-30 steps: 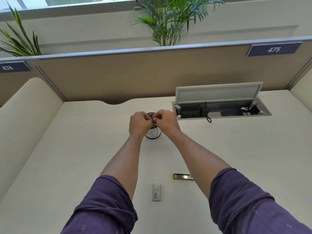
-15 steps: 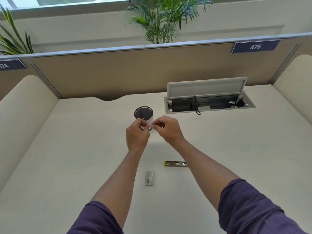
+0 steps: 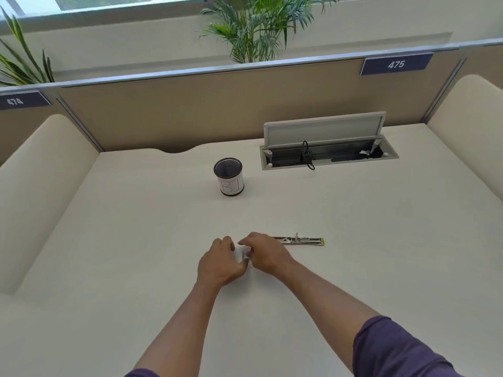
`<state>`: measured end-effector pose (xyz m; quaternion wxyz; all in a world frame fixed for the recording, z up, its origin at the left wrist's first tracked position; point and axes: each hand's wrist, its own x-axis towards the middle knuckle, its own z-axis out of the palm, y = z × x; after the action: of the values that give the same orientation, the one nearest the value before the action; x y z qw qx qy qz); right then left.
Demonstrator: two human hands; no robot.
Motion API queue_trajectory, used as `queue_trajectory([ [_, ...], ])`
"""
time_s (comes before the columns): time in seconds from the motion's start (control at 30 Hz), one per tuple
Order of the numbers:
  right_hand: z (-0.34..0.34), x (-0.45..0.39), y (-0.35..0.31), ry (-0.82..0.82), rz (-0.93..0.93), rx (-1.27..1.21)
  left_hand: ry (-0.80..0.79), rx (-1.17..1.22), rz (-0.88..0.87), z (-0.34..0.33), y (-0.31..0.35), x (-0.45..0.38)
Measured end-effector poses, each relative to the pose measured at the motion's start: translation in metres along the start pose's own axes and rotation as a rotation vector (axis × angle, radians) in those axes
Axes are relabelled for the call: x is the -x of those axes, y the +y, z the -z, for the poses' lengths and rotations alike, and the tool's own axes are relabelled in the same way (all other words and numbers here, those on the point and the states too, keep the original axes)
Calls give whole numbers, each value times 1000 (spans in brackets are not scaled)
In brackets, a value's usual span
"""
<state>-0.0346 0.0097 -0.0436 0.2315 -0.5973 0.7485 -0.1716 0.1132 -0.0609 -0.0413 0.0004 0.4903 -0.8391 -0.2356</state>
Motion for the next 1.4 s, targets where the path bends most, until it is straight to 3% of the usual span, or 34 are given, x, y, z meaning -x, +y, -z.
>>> queue_trajectory([
  [0.13, -2, 5, -1, -25, -6, -9, -32, -7, -15, -5, 2, 8],
  [0.27, -3, 8, 2, -18, 9, -70, 38, 85, 5, -6, 7, 14],
  [0.43, -6, 11, 6, 1, 25, -214, 23, 390, 33, -6, 7, 18],
  [0.6, -8, 11, 4, 40, -112, -377, 84, 579, 95, -5, -1, 19],
  [0.83, -15, 12, -2, 115, -267, -671, 275, 839, 311, -14, -5, 24],
  [1.0, -18, 12, -4, 172, -331, -797, 275, 1012, 344, -16, -8, 25],
  [1.4, -19, 9, 3, 161, -262, -775, 299, 1154, 366, -21, -10, 21],
])
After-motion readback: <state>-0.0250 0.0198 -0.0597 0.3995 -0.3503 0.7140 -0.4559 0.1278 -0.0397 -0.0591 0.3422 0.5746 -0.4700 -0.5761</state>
